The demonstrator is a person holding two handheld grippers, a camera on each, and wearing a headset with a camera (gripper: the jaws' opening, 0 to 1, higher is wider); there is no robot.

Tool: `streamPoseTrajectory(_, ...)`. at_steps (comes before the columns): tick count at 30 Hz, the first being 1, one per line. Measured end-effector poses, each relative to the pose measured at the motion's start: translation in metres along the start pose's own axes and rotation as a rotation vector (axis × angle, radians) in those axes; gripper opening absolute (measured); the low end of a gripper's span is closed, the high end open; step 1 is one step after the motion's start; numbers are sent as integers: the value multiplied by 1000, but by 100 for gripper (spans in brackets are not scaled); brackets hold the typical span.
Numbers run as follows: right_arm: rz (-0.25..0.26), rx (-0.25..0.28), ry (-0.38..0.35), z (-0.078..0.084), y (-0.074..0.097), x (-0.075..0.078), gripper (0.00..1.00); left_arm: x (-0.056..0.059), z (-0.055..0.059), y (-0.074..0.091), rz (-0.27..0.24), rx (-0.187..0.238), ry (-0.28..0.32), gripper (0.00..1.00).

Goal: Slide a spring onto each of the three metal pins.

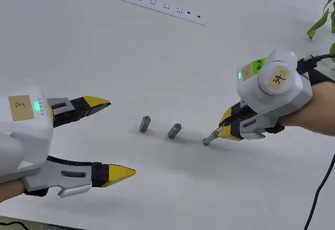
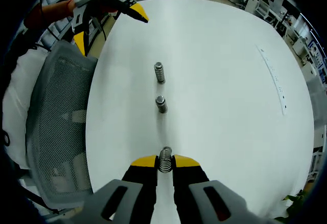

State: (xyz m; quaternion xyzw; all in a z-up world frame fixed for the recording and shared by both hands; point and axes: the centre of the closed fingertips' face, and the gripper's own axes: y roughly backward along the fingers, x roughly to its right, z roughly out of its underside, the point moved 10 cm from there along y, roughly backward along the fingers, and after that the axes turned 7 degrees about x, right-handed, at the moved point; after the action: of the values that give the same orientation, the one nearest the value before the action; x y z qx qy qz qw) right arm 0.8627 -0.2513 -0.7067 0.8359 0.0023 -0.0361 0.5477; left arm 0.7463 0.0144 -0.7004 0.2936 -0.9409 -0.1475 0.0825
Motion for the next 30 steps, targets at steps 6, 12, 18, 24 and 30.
streamPoseTrajectory(6, 11, 8, 1, 2, -12, -1, 12, 0, 0, -2, 4, -1, 2, 74)
streamPoseTrajectory(12, 21, 10, 8, 8, -22, -2, 12, 0, 0, -2, 5, -2, 5, 74)
streamPoseTrajectory(18, 36, 24, 2, 12, -30, -4, 12, 1, -1, -3, 7, -2, 8, 73)
streamPoseTrajectory(24, 45, 31, -10, 15, -33, -3, 12, 1, -1, -3, 8, -6, 7, 73)
streamPoseTrajectory(30, 49, 40, -10, 14, -34, -4, 12, 1, -2, -3, 10, -9, 4, 72)
